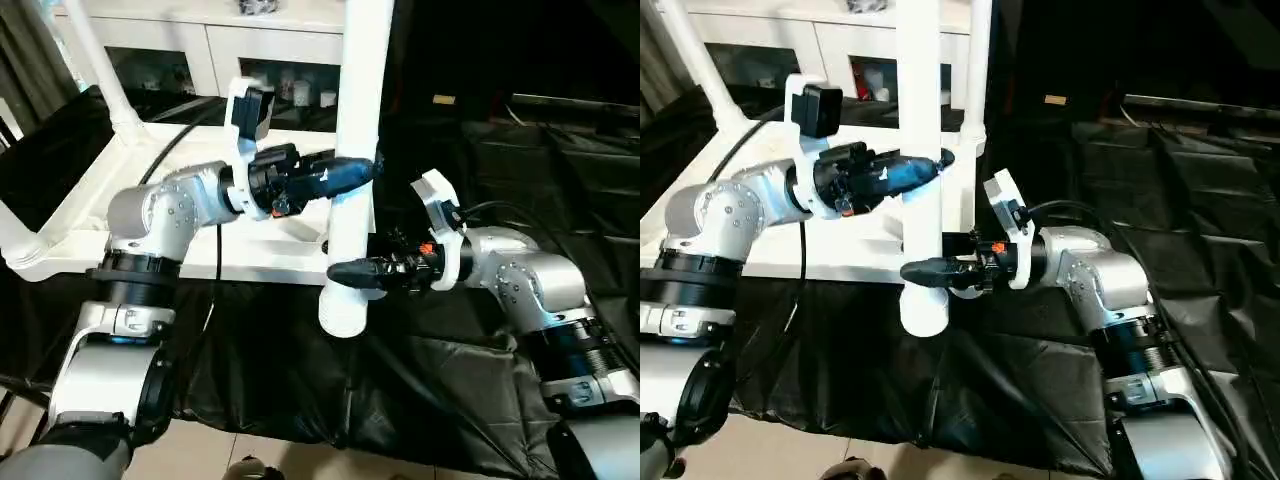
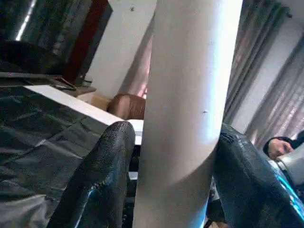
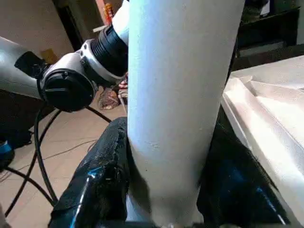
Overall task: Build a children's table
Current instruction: Insert table leg to table base
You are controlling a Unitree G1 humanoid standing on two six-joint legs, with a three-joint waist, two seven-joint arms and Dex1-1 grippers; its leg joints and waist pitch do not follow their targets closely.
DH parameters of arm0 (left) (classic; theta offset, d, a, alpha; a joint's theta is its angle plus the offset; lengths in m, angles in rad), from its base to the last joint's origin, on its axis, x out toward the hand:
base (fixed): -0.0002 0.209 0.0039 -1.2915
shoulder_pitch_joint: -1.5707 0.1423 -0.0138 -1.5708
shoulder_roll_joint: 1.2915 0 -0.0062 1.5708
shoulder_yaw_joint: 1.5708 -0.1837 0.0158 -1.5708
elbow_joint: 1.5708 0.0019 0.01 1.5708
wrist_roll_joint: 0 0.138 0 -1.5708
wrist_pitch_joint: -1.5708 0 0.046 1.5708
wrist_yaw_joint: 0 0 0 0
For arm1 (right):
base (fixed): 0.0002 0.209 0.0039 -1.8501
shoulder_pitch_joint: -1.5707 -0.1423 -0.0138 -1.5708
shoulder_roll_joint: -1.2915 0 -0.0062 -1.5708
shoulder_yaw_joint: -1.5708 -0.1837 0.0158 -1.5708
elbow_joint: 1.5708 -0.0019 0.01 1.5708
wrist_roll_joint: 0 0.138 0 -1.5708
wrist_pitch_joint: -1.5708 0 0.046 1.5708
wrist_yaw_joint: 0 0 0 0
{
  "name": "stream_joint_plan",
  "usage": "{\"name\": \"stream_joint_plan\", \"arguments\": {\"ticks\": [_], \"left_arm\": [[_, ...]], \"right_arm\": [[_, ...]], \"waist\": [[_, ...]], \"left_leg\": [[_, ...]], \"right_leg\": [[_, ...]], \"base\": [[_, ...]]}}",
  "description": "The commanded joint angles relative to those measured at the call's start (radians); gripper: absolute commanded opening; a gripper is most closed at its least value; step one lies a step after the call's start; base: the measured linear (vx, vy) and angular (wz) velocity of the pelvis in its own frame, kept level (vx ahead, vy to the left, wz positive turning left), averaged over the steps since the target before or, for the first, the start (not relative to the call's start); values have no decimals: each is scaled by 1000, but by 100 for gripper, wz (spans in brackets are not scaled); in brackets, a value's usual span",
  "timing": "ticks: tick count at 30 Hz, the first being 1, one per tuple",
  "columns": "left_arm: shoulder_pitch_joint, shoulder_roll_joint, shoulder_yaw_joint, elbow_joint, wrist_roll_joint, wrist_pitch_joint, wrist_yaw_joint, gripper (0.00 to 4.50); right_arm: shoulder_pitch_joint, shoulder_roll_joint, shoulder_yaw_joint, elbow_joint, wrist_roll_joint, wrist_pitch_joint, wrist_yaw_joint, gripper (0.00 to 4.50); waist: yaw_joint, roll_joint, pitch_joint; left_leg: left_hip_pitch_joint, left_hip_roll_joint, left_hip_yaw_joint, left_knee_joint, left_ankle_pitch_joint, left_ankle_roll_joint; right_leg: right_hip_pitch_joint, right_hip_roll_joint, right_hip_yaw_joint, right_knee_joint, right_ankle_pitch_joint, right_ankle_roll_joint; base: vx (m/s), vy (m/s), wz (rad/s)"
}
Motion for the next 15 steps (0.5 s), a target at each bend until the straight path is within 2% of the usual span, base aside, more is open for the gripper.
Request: {"name": "stream_joint_plan", "arguments": {"ticks": [1,6,9,11,12,15], "left_arm": [[2,1,-6,-26,5,-11,16,235],[20,1,-11,-66,5,-7,47,191],[23,-13,19,-73,8,-8,104,184],[19,-21,34,-72,10,-12,137,183],[18,-24,42,-72,11,-16,159,183],[15,-35,60,-72,25,-37,224,183]], "right_arm": [[-12,-10,2,-37,18,7,19,184],[-12,-20,0,-54,24,22,17,184],[-12,-19,-3,-60,-12,-26,-21,184],[-19,-11,-20,-50,-14,-25,-53,184],[-23,-6,-30,-44,-10,-17,-72,240],[-34,5,-59,-34,2,-2,-114,260]], "waist": [[0,-15,-84],[1,-14,-84],[-1,-16,-84],[-1,-16,-84],[-1,-16,-84],[-4,-18,-85]], "left_leg": [[14,40,-12,-65,31,84],[14,40,-12,-64,33,86],[13,40,-12,-64,29,78],[13,39,-12,-64,33,77],[13,39,-12,-64,32,78],[14,39,-13,-63,39,77]], "right_leg": [[64,-83,48,-59,50,-267],[64,-82,47,-58,54,-266],[64,-84,48,-60,44,-264],[64,-82,48,-60,45,-261],[64,-83,48,-60,44,-261],[64,-81,48,-57,57,-258]], "base": [[0,0,0],[0,0,0],[0,0,0],[0,0,0],[0,0,0],[0,0,0]]}}
